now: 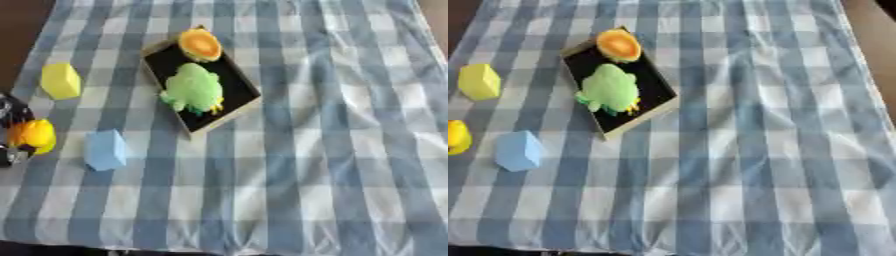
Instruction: Pick up objects on the table and place them in the box.
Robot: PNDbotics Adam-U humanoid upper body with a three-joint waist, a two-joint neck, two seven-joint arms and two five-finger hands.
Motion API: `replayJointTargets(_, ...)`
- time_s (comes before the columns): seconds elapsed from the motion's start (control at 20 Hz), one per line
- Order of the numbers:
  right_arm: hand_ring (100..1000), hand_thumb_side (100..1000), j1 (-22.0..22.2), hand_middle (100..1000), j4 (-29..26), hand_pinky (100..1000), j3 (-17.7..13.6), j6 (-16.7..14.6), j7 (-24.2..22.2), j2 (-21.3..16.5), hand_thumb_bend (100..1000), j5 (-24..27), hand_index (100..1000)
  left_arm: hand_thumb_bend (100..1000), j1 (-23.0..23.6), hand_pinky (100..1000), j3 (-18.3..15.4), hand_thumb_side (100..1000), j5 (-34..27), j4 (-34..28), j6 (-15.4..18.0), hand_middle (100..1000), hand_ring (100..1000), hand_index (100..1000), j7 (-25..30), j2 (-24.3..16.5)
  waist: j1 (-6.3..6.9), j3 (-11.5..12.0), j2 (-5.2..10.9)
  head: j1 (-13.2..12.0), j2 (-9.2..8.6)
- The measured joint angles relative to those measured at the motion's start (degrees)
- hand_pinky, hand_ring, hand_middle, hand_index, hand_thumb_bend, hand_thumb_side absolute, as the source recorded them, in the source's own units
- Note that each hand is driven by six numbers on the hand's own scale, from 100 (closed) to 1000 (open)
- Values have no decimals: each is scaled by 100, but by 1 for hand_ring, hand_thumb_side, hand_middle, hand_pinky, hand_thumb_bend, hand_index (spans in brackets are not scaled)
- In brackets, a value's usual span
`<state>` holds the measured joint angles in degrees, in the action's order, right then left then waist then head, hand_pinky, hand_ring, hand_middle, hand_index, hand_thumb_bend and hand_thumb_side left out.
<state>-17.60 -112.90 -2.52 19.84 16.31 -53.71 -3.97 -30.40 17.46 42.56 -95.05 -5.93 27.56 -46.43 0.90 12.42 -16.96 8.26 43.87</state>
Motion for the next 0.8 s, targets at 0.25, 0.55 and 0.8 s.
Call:
replayJointTargets(0.25,858,767,2,780,0,919,-11,6,14,0,100,4,829,215,-642,661,-262,100,-397,-1129,-213,517,581,659,34,1,0,27,0,108,0)
replayJointTargets(0.55,859,764,-17,779,0,919,-2,6,7,0,100,5,829,224,-1817,669,-180,100,-346,-1203,-261,525,586,667,293,524,2,-19,0,146,0)
replayJointTargets(0.8,859,766,-135,779,-9,919,15,-11,-27,-1,100,7,829,222,-2581,666,40,100,139,-104,-101,530,585,669,278,1355,3,-184,-39,118,0)
